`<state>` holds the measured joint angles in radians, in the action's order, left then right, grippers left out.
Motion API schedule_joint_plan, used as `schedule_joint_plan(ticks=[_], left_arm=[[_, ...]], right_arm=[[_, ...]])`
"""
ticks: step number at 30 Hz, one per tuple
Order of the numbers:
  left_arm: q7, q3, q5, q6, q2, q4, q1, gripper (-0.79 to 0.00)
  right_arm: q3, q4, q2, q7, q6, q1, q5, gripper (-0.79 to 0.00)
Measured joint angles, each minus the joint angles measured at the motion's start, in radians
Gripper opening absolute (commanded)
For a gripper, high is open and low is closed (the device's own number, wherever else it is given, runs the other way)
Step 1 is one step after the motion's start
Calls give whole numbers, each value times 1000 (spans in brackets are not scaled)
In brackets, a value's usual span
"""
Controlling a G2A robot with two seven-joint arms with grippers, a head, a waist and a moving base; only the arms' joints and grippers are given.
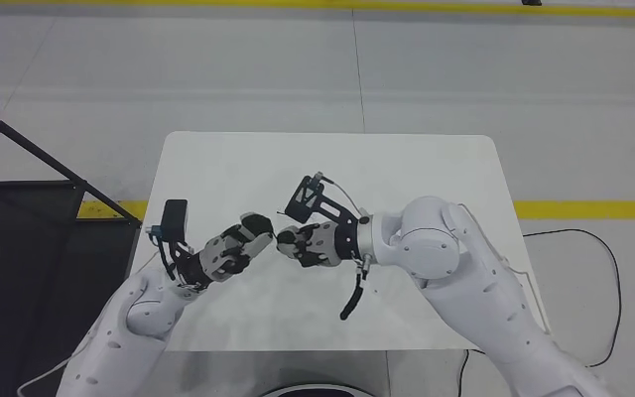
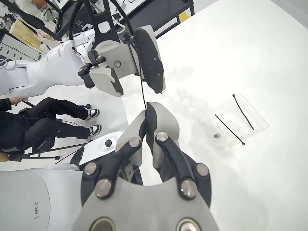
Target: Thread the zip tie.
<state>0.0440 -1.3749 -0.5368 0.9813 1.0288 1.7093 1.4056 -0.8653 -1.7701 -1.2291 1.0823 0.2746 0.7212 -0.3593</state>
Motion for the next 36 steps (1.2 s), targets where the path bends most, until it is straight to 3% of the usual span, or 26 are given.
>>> schedule_joint_plan(ticks=[8, 15, 31, 36], left_arm=[[-29, 2, 17, 29, 1, -15, -12, -616], [-48, 5, 30, 31, 2, -20, -19, -671], [-73, 9, 47, 28, 6, -25, -26, -653], [-77, 8, 51, 25, 7, -26, -27, -597]], right_arm=[[16, -7, 1, 31, -1, -11, -20, -785], [30, -1, -2, 35, -7, -23, -23, -785], [35, 4, -2, 34, -7, -30, -21, -785], [35, 3, -1, 35, -7, -31, -22, -785]])
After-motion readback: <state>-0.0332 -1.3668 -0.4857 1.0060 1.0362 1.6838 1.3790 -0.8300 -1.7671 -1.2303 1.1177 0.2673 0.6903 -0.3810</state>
